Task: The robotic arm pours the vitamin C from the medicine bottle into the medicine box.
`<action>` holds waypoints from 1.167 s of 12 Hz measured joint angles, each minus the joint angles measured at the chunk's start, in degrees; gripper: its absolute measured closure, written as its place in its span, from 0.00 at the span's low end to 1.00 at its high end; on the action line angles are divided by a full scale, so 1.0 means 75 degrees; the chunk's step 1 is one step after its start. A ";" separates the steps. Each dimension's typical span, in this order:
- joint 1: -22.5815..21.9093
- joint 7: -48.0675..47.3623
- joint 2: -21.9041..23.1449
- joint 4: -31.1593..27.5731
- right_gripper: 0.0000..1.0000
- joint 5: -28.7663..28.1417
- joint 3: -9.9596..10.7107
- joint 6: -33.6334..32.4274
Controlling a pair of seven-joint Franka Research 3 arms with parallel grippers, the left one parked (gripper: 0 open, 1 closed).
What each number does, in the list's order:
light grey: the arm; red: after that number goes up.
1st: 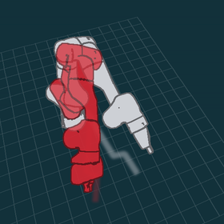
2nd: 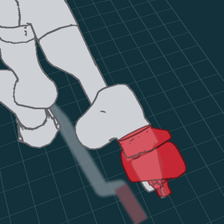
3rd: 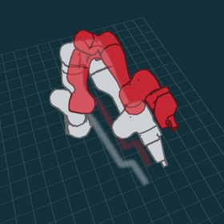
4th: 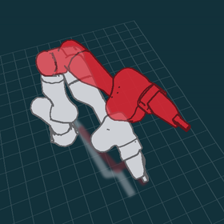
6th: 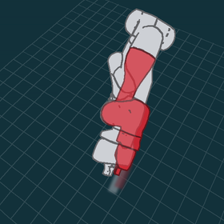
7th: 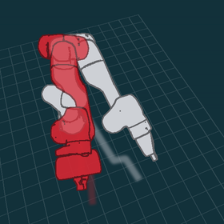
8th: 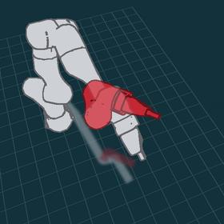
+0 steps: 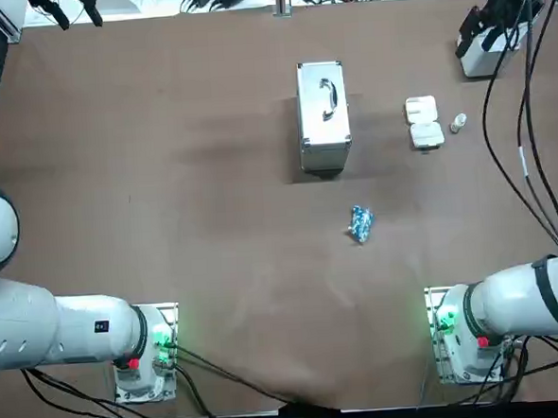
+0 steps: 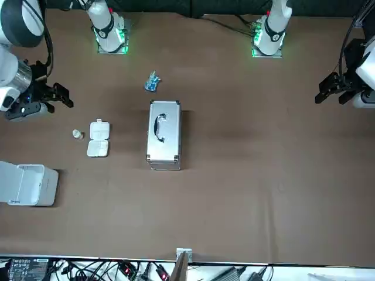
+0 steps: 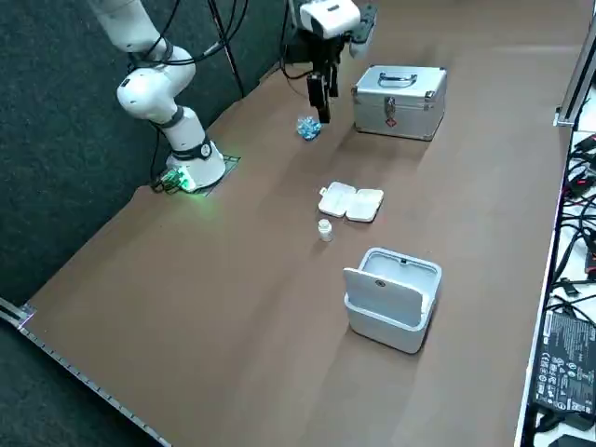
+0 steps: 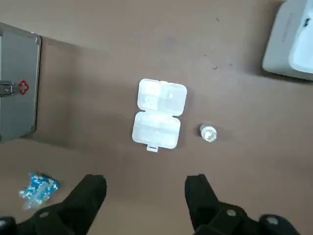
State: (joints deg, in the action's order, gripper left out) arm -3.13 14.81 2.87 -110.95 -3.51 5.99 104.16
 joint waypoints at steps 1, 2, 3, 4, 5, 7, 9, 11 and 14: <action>0.0001 -0.0067 -0.0010 0.0253 0.00 0.0085 -0.0009 -0.0257; 0.0011 -0.0104 -0.0034 0.0538 0.00 0.0137 -0.0007 -0.0548; 0.0025 -0.0126 -0.0076 0.0870 0.00 0.0172 -0.0002 -0.0883; 0.0046 -0.0189 -0.0134 0.1208 0.00 0.0187 0.0003 -0.1208; 0.0072 -0.0390 -0.0193 0.1522 0.00 0.0195 0.0006 -0.1490; 0.0088 -0.1018 -0.0286 0.1974 0.00 0.0265 -0.0005 -0.1856; 0.0086 -0.1560 -0.0342 0.2239 0.00 0.0326 -0.0113 -0.2043; 0.0085 -0.2090 -0.0382 0.2574 0.00 0.0346 -0.0218 -0.2154; 0.0098 -0.2179 -0.0421 0.2758 0.00 0.0345 -0.0213 -0.2161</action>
State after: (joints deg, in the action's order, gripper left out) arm -2.39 -1.53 -0.29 -90.27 -0.92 4.39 87.95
